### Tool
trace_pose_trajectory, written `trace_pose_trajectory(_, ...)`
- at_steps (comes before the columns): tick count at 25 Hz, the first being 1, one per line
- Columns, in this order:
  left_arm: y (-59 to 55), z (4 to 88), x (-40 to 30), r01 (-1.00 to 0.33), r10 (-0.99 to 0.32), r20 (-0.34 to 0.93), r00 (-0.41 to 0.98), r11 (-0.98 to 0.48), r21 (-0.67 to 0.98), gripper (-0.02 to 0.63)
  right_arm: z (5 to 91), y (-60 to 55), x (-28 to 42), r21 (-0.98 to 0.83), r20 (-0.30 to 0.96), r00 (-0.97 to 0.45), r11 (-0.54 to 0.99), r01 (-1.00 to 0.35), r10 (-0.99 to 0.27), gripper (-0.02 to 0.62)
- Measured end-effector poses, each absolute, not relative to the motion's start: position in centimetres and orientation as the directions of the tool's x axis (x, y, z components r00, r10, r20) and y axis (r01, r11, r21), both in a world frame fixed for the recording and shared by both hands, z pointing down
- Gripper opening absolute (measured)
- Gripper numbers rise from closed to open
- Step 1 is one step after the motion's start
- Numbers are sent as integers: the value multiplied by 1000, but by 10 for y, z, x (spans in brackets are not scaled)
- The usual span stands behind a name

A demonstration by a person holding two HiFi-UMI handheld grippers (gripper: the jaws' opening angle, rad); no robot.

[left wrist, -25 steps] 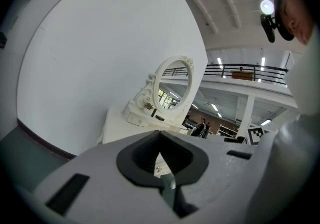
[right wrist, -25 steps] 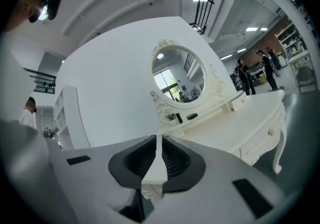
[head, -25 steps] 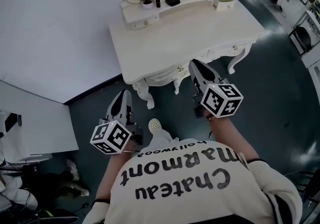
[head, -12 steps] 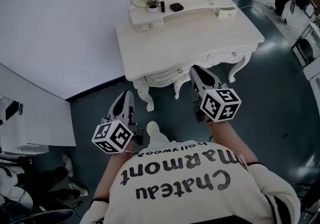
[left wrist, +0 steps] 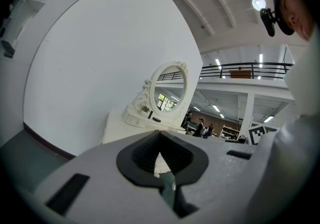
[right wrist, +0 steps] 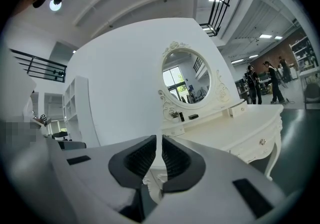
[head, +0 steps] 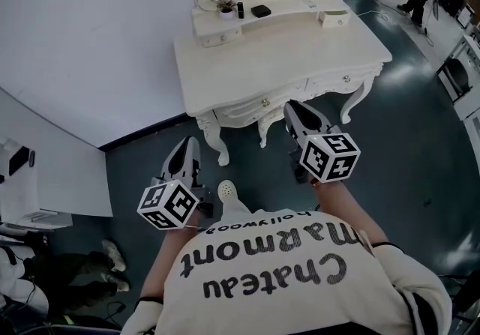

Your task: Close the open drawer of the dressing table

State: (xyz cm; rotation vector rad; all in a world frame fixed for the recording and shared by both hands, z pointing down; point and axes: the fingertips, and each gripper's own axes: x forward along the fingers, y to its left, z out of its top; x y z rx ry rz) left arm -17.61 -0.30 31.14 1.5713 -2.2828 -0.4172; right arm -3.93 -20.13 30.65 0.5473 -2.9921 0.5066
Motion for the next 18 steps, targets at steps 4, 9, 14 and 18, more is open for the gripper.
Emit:
trace_pose_trajectory(4,0,311,-171,-841,-938,108,-330,344,418,8,308,-196,-34,-301,122,-937,887,-350,-329,55)
trace_pose_trajectory(9,5,313,-166,-839,-938,121,-326,346,421,8,310,-191,-30,-306,137,-935,884,-354,-327,57)
trace_pose_trajectory(14,6,312,-165,-839,-937,122,-329,349,418,8,312,-189,-27,-303,146,-934,884,-356,-326,57)
trace_pose_trajectory(18,7,310,-163,-841,-936,124,-329,350,412,8,315,-191,-25,-307,155,-931,880,-362,-329,57)
